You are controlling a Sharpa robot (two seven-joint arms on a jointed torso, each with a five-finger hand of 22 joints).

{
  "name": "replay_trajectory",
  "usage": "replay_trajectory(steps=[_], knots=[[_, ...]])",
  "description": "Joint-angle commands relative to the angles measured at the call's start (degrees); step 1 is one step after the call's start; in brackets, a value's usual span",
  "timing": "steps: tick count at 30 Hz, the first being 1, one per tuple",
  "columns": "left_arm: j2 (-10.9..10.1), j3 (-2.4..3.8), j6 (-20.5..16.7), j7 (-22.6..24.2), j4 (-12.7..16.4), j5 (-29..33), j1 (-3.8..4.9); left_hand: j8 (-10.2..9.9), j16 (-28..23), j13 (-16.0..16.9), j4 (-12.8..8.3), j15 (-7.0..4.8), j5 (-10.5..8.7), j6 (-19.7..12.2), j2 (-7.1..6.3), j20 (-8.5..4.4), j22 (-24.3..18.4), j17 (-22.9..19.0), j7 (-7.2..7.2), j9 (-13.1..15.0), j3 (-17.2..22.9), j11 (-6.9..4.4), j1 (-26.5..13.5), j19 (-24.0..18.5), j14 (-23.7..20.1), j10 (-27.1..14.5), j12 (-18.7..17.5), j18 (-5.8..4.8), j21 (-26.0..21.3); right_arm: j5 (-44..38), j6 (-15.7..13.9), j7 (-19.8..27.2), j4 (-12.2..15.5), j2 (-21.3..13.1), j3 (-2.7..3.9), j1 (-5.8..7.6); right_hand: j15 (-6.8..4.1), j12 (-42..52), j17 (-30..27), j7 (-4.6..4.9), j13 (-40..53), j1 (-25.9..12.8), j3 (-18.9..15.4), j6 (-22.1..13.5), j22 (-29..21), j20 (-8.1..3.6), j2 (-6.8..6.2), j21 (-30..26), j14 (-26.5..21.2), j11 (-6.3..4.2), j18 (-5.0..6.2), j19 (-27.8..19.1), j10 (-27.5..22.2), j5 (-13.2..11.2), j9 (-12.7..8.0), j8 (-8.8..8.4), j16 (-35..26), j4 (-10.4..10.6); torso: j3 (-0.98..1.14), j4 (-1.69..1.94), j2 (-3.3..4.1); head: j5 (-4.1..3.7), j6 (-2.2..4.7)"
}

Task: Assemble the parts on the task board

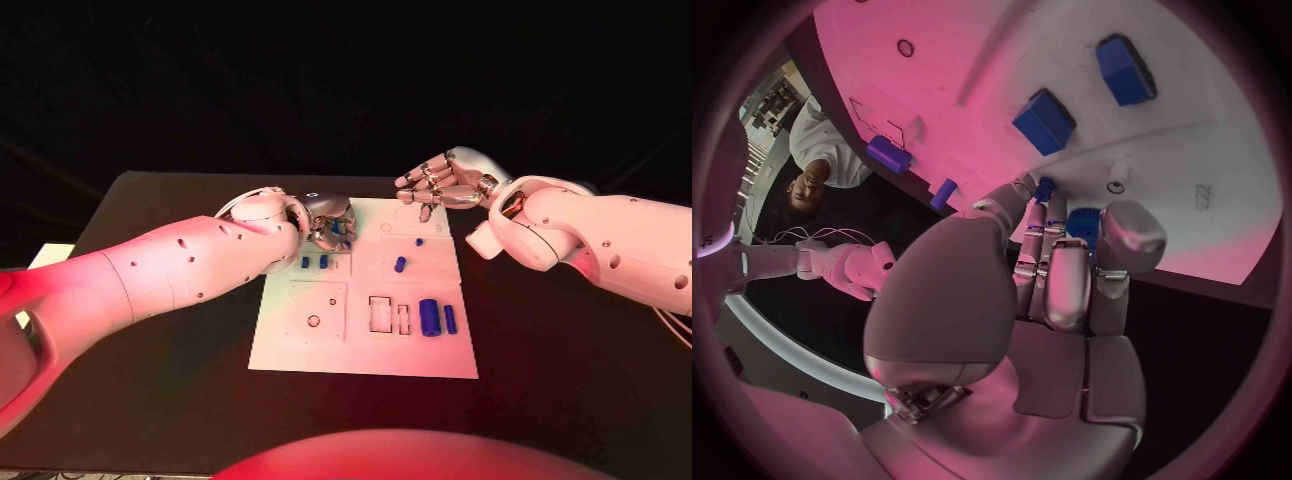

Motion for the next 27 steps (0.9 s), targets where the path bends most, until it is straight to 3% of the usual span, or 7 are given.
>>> replay_trajectory(steps=[1,18,27], knots=[[0.3,0.04,1.7,-1.5,-0.2,-1.7,-0.2,-0.3,0.3,0.0,-0.2,-0.35,-0.32,0.8,0.36,0.04,0.5,-0.2,0.06,0.1,0.7,-0.05,0.0,0.6,1.1,0.7,-0.5,-0.64,0.6,-0.5,0.4,0.6,0.0,0.1,0.0,-0.03,0.12,-0.3,0.1,0.27,-0.1,0.3,0.0,-0.1,-0.1,0.05,0.45,-0.2,0.2,0.3,0.33,0.5,-0.1,0.2,0.0,-0.29,-0.3,0.0,-0.04,-0.05,0.02,-0.09,0.01],[1.3,0.07,3.1,-2.9,-1.6,-2.2,-0.48,-1.3,0.3,-0.1,-1.1,-0.44,-0.34,1.9,1.26,-0.06,1.8,-0.8,0.02,0.1,3.3,-0.18,1.2,0.6,1.2,2.0,-1.8,-0.81,1.9,-0.5,0.4,0.6,0.2,0.0,0.01,-0.03,0.12,-0.3,0.1,0.27,-0.1,0.3,0.0,-0.1,-0.1,0.05,0.45,-0.2,0.2,0.3,0.33,0.5,-0.1,0.2,0.0,-0.29,-0.3,0.0,0.03,-0.02,0.02,-0.23,-0.37],[1.1,0.23,1.2,-2.5,-1.1,-2.8,-0.53,-0.4,0.7,1.0,-3.6,-1.41,-0.74,6.0,2.14,-0.77,4.8,-0.6,-0.8,0.8,6.5,-1.39,2.9,1.3,1.5,6.6,-1.1,-1.38,5.6,-0.5,0.3,0.7,0.3,-0.1,0.01,-0.03,0.13,-0.3,0.1,0.28,-0.1,0.3,0.0,-0.1,-0.1,0.05,0.48,-0.3,0.2,0.31,0.34,0.5,-0.1,0.2,0.0,-0.28,-0.3,0.0,0.0,0.02,-0.02,-0.32,-0.42]])
